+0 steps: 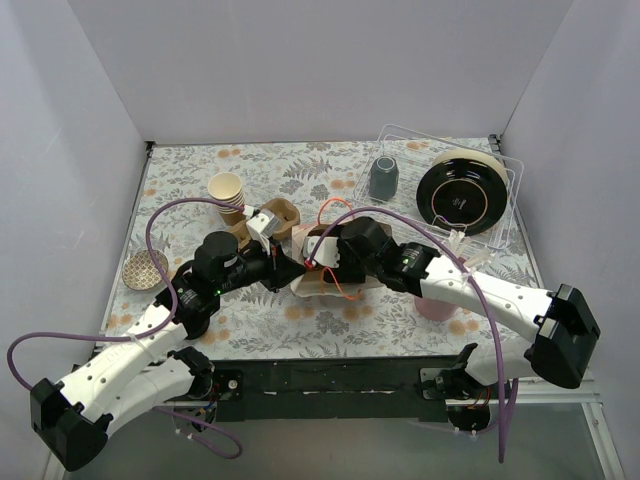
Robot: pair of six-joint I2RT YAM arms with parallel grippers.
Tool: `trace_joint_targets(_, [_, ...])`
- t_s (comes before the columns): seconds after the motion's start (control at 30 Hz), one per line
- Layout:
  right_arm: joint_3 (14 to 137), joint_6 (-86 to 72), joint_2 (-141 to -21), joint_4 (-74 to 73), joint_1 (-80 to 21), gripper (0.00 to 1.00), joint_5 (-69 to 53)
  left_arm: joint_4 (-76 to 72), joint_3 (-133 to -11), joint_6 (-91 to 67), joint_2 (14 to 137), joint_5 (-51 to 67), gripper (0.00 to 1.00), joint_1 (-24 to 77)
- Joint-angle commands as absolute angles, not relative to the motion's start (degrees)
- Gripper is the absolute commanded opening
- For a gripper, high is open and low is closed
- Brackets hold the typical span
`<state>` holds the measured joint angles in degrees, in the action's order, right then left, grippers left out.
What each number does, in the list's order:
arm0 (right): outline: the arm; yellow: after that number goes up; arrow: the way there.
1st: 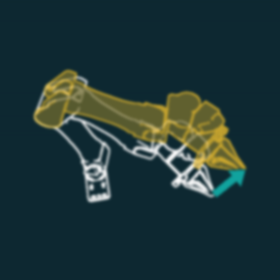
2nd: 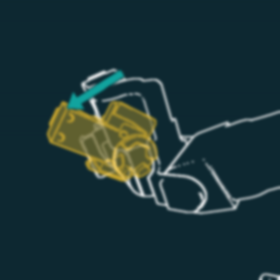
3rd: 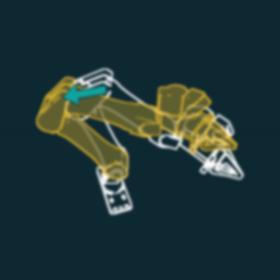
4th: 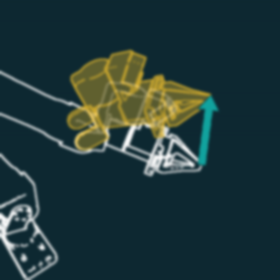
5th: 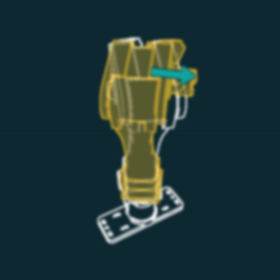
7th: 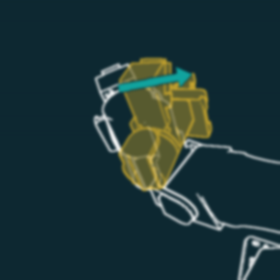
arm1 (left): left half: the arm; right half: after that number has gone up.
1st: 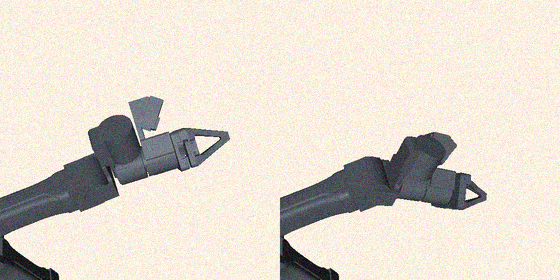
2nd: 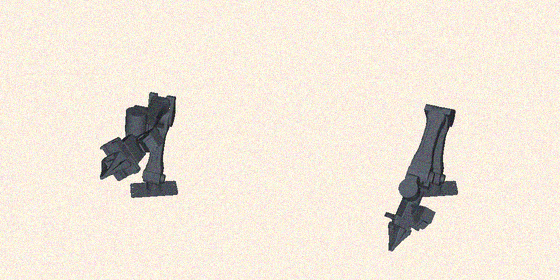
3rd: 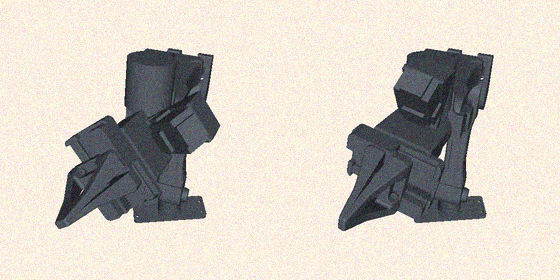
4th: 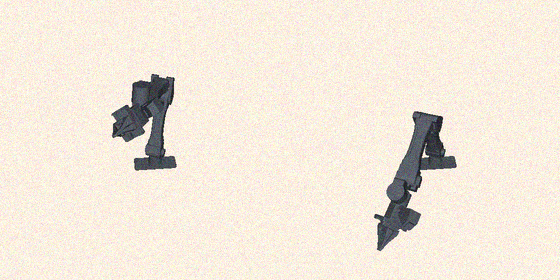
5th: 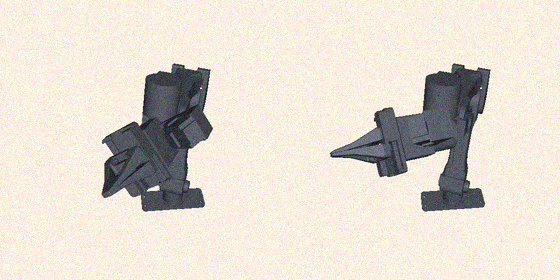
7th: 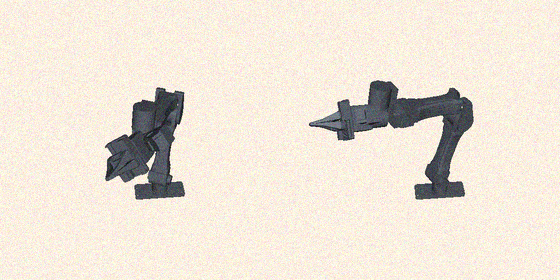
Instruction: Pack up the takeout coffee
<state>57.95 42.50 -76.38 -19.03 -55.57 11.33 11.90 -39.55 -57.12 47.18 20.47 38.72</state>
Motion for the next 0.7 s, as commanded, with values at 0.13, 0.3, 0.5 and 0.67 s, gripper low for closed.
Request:
trace_joint_targets(0.13, [55.9, 42.98, -76.82, -11.95, -56.69, 0.34, 17.49, 12.66, -41.4, -58.45, 46.58, 22.5, 0.0, 38.85])
trace_joint_targets(0.3, [56.86, 42.8, -75.15, -12.56, -56.6, 0.34, 16.0, 13.01, -41.05, -57.92, 46.23, 22.41, 0.0, 38.85])
trace_joint_targets(0.5, [56.52, 44.47, -71.72, -16.08, -54.41, 0.34, 7.75, 13.01, -40.34, -56.96, 45.7, 21.89, 0.0, 38.85])
trace_joint_targets(0.67, [57.39, 47.89, -69.97, -20.9, -50.63, 0.35, 0.37, 13.01, -39.73, -56.95, 44.74, 22.32, 0.0, 38.85])
